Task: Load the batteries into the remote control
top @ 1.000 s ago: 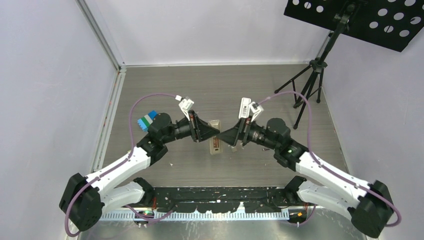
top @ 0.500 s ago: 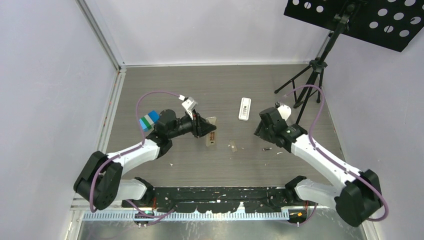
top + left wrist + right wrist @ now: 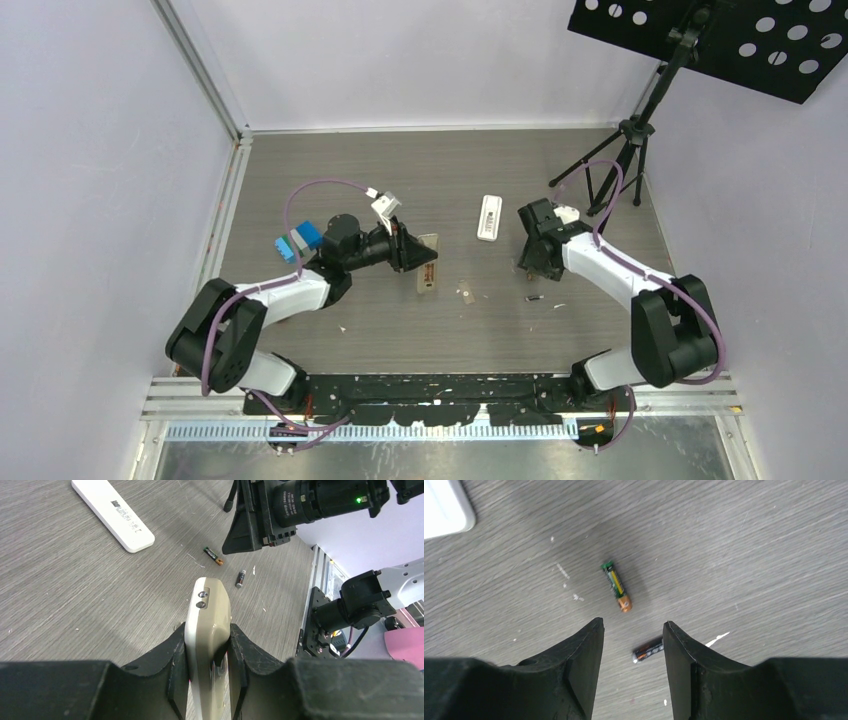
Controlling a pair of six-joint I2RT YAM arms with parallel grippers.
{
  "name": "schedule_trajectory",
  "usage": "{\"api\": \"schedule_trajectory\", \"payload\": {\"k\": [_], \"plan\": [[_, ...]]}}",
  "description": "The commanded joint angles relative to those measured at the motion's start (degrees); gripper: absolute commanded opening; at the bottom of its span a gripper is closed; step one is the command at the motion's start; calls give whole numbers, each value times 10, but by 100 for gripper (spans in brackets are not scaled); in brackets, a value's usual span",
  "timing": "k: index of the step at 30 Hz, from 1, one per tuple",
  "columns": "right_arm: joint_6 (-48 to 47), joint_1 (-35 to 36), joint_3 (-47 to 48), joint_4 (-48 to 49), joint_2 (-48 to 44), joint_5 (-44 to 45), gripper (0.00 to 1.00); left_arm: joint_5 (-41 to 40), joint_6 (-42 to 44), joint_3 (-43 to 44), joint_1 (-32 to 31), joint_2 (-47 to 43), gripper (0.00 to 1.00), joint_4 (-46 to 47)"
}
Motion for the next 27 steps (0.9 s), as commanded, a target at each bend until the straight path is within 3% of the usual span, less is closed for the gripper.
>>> {"api": "schedule_trajectory", "payload": {"k": [1,6,14,27], "plan": [[-38,-16,28,38,14,-15,51,9,-8,22,4,0,0,47],[-18,-20,25,-11,2,-32,51,0,-4,21,6,-2,0,34],[91,-21,-20,-87,-17,-37,51,-16,-1,18,7,2,0,36],[153,-21,-51,-26,6,-28,40,-22,8,-6,7,-28,0,23]]}}
